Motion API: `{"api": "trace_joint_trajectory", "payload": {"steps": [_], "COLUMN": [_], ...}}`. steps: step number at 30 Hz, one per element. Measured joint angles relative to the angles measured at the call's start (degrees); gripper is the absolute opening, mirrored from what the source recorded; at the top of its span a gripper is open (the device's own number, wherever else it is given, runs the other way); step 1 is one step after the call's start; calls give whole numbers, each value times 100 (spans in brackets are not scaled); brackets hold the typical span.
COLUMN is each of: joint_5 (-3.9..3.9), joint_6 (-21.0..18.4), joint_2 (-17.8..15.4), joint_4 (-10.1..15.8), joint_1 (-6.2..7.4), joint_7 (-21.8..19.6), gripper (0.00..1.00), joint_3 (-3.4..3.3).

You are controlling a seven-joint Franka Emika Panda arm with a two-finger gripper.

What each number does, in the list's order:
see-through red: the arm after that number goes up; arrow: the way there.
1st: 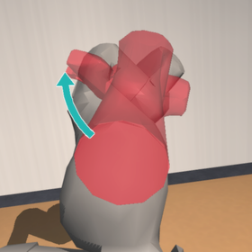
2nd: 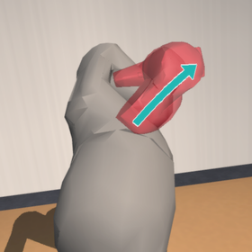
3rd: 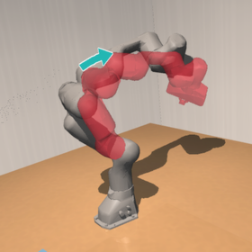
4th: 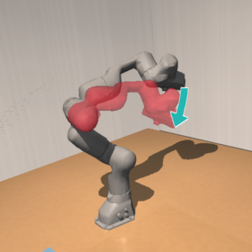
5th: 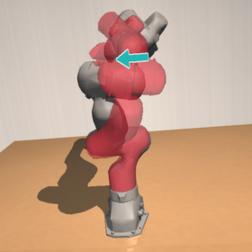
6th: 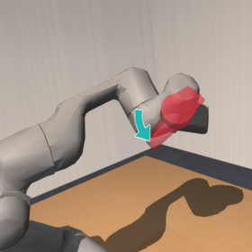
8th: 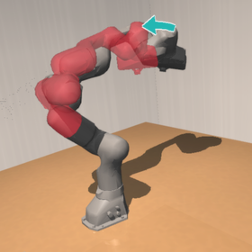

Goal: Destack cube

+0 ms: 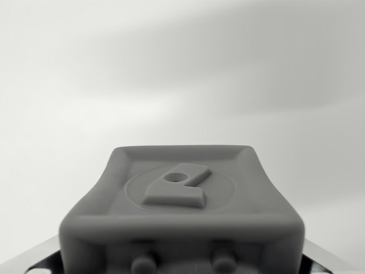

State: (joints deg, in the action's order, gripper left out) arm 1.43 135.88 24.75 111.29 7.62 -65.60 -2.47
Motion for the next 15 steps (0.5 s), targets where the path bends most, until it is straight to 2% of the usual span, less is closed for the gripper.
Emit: {"api": "trace_joint_trajectory", "payload": {"steps": [15], "joint_5": [2], "joint_6": [0], "joint_2": [192], "joint_4": [-202], "joint_1": [247], "joint_7": [-521], "gripper": [0], "joint_3": [6]}}
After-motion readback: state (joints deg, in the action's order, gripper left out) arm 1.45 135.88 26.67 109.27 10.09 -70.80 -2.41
